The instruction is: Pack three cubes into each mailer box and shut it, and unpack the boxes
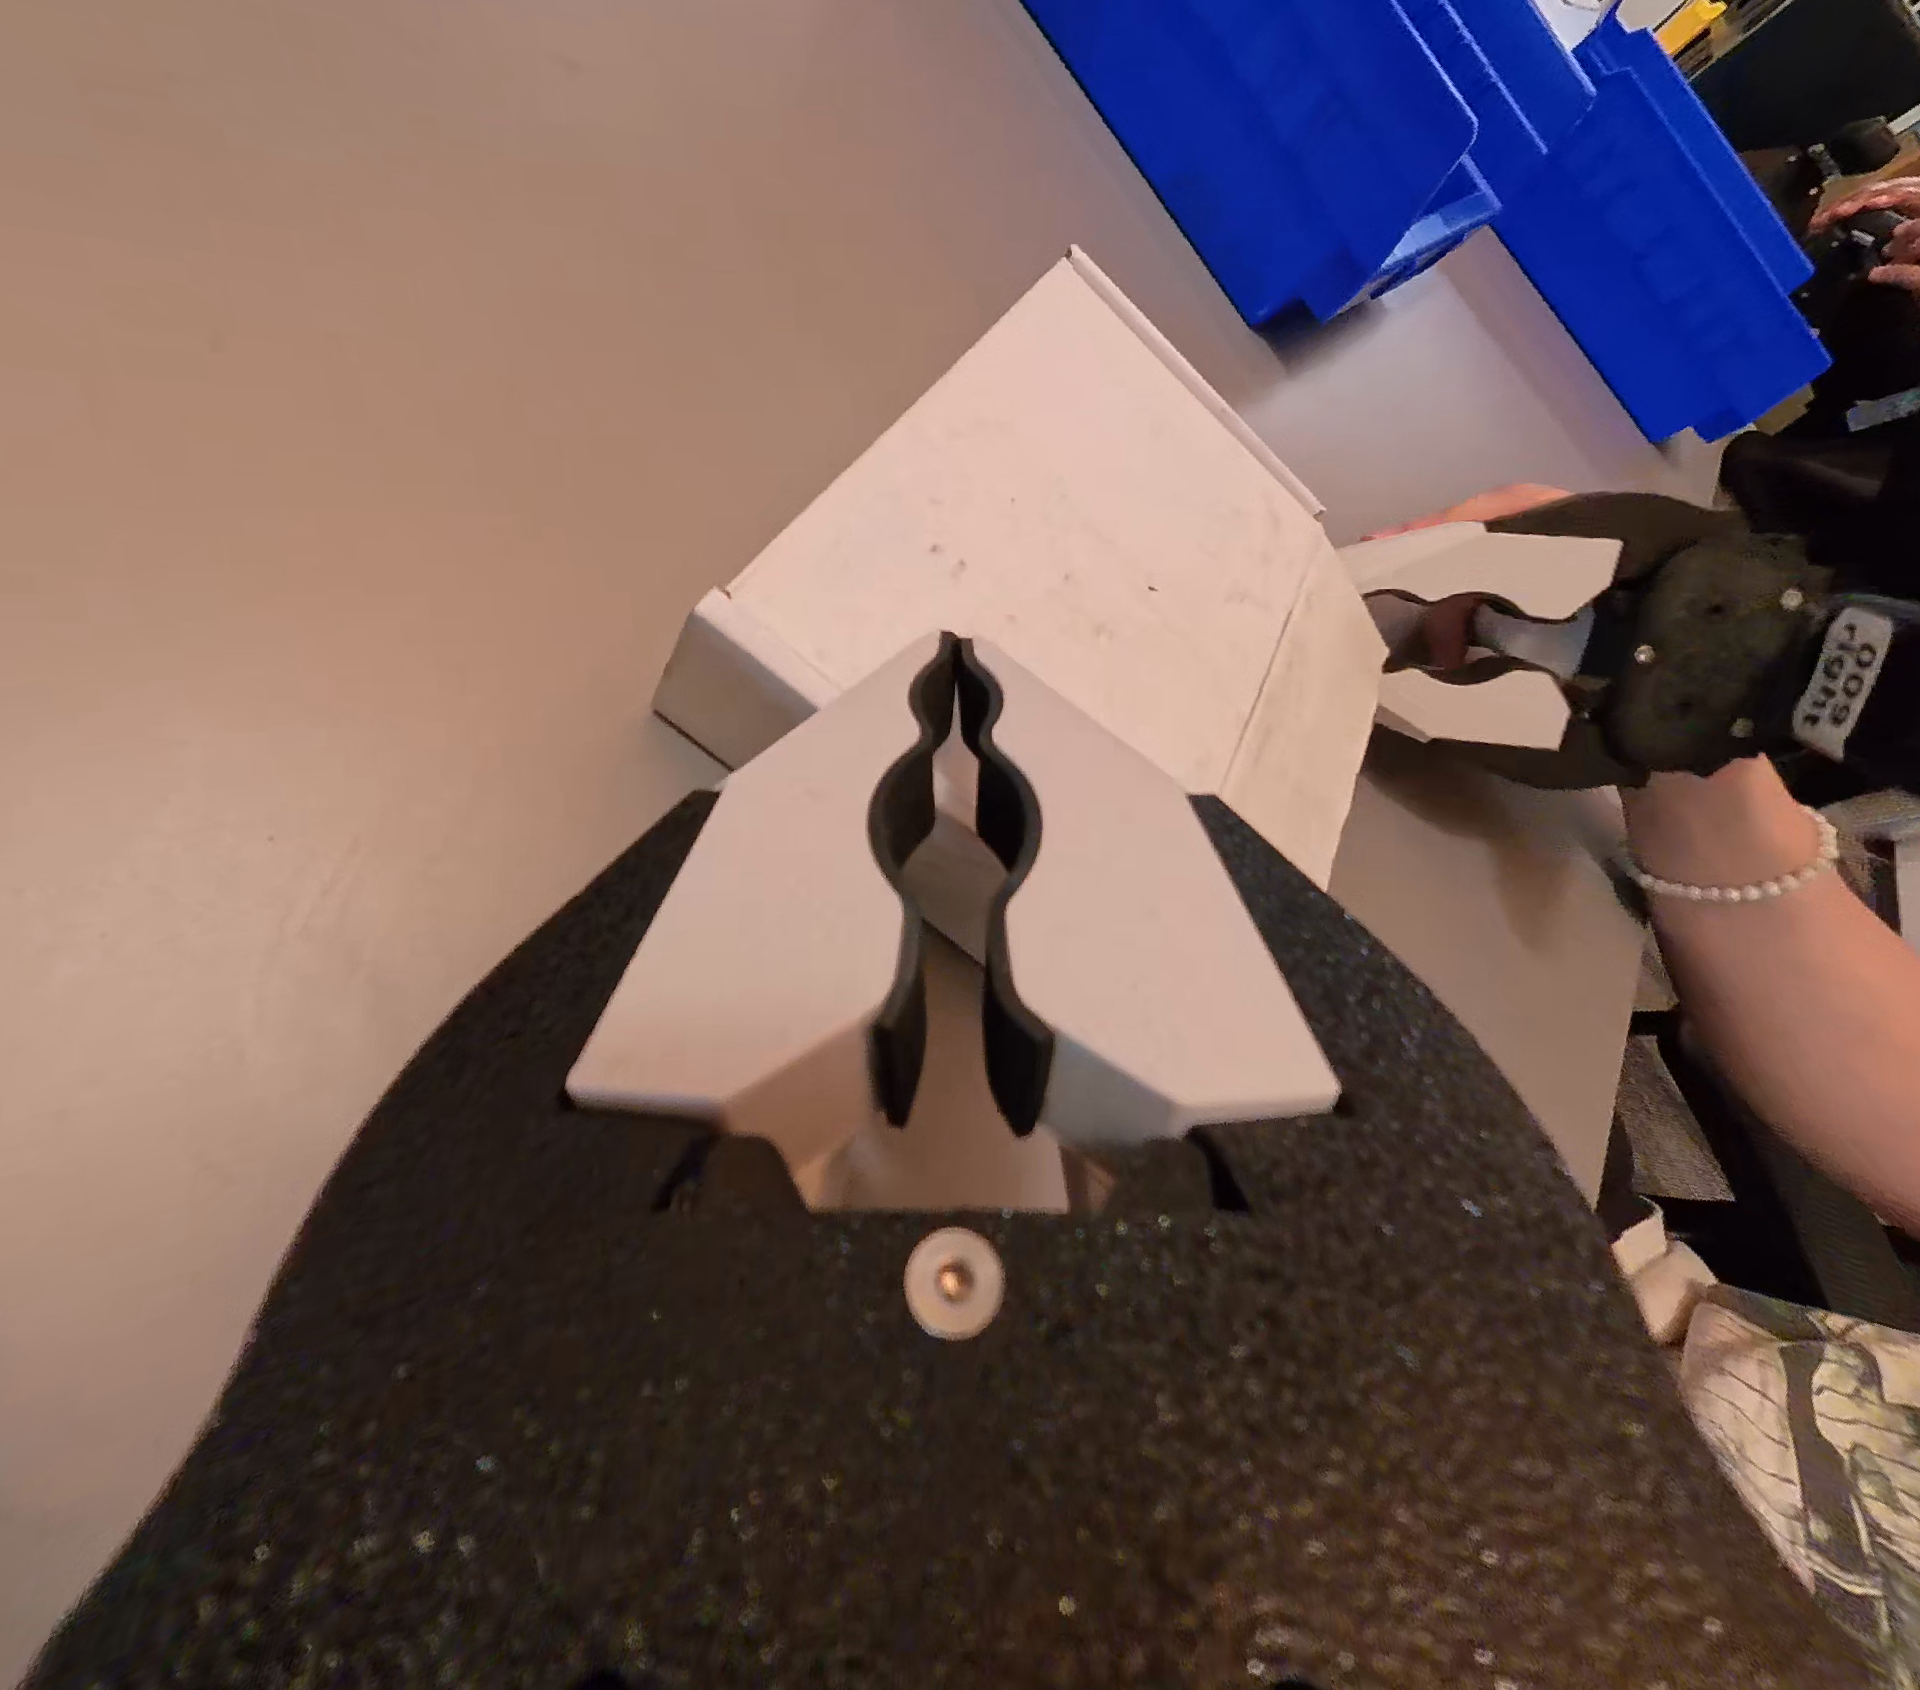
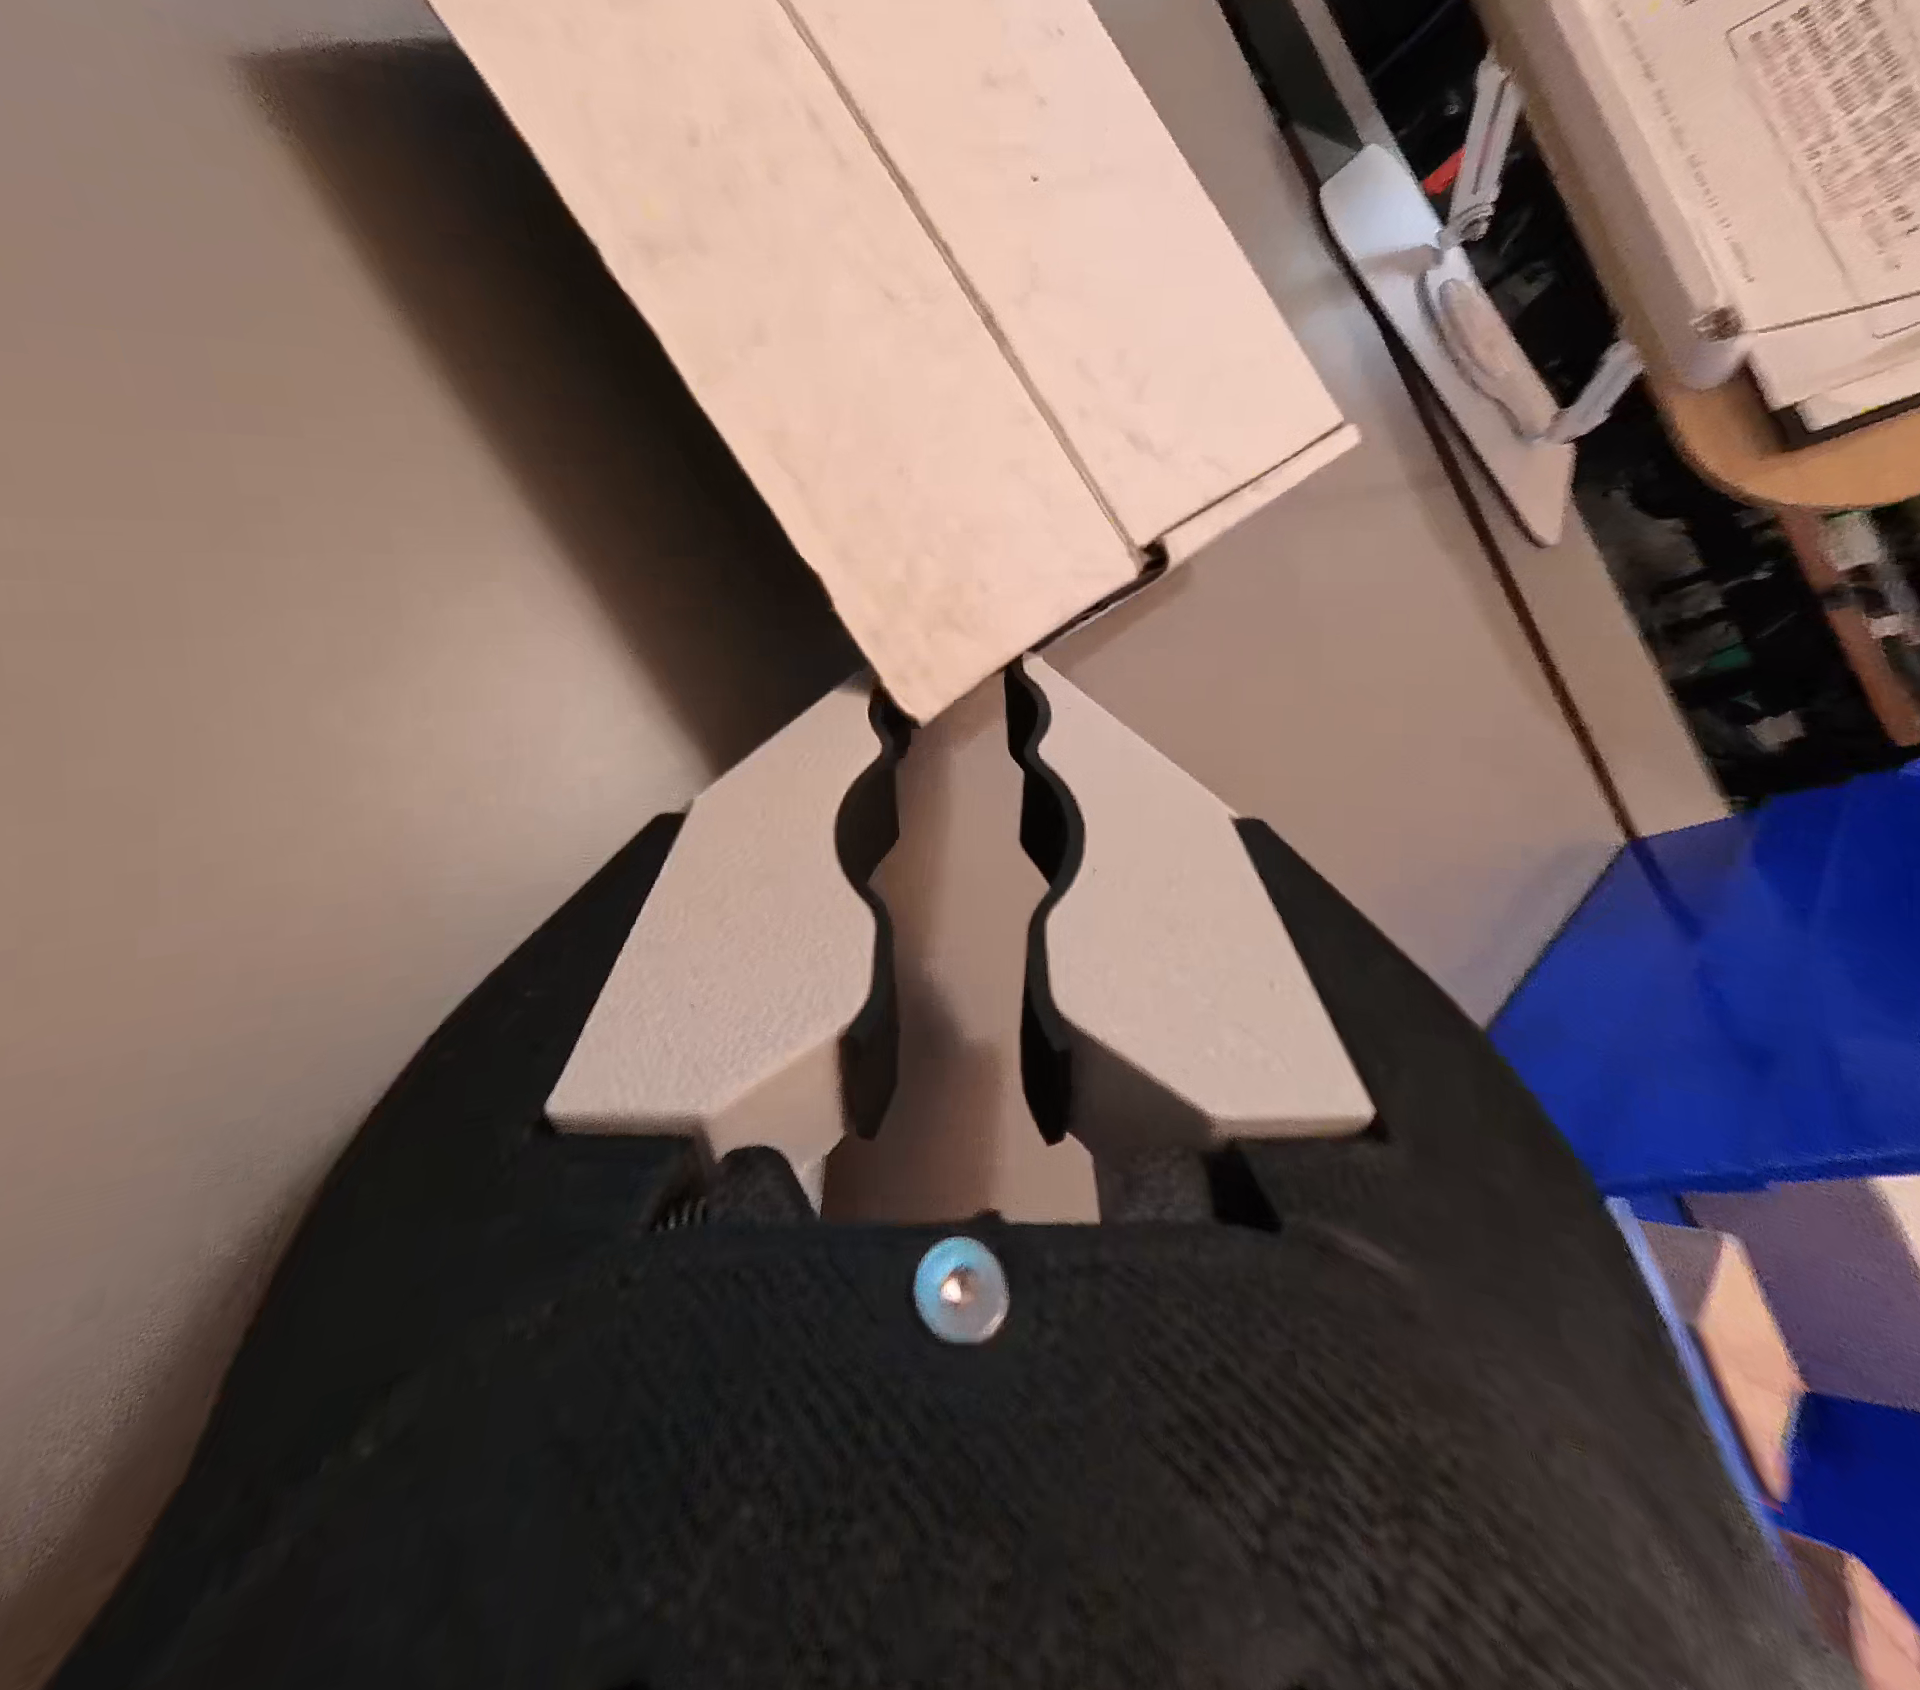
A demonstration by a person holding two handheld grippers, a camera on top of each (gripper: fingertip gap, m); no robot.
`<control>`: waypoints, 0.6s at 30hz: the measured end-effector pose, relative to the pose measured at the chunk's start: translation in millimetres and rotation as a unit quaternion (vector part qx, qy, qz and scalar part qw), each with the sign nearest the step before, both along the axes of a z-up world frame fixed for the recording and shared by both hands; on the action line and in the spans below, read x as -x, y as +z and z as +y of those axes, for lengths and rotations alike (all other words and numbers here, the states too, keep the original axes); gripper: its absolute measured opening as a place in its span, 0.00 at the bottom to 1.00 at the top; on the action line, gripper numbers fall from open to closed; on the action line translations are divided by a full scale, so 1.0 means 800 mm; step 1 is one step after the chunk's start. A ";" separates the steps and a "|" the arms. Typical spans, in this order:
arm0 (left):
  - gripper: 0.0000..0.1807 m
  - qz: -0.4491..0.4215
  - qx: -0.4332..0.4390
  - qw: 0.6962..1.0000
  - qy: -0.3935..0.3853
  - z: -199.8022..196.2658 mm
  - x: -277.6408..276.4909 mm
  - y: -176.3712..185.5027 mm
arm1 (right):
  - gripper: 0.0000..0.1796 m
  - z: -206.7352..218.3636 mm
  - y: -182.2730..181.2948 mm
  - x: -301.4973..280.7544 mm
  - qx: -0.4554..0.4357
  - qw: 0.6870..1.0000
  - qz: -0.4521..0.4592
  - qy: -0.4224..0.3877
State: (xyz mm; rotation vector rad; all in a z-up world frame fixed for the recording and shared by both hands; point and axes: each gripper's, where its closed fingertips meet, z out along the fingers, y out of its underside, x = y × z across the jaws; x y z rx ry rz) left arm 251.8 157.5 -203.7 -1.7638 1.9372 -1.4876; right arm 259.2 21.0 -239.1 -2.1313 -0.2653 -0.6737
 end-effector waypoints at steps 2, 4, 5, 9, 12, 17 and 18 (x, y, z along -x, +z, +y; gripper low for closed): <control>0.00 -0.002 0.000 1.000 0.003 0.001 0.000 0.000 | 0.10 0.001 0.003 -0.001 -0.004 0.998 -0.063 0.002; 0.00 -0.004 0.001 1.000 0.004 0.001 0.000 0.000 | 0.10 0.001 0.004 0.002 -0.003 0.995 -0.103 0.015; 0.00 -0.004 0.002 1.000 0.003 0.001 -0.001 0.000 | 0.10 0.001 0.005 0.004 -0.004 0.994 -0.105 0.018; 0.00 -0.004 0.005 1.000 -0.001 0.001 -0.001 0.000 | 0.27 -0.008 0.020 0.025 -0.033 0.995 -0.071 0.067; 0.00 -0.006 0.000 1.000 -0.003 0.001 -0.001 0.000 | 0.26 -0.022 0.026 0.034 -0.040 0.994 -0.011 0.097; 0.00 -0.012 -0.004 1.000 -0.003 0.000 -0.001 0.000 | 0.31 -0.026 0.023 0.039 -0.053 0.989 0.105 0.089; 0.00 -0.013 -0.003 1.000 -0.002 0.000 -0.001 0.000 | 0.32 -0.025 0.025 0.043 -0.059 0.985 0.137 0.087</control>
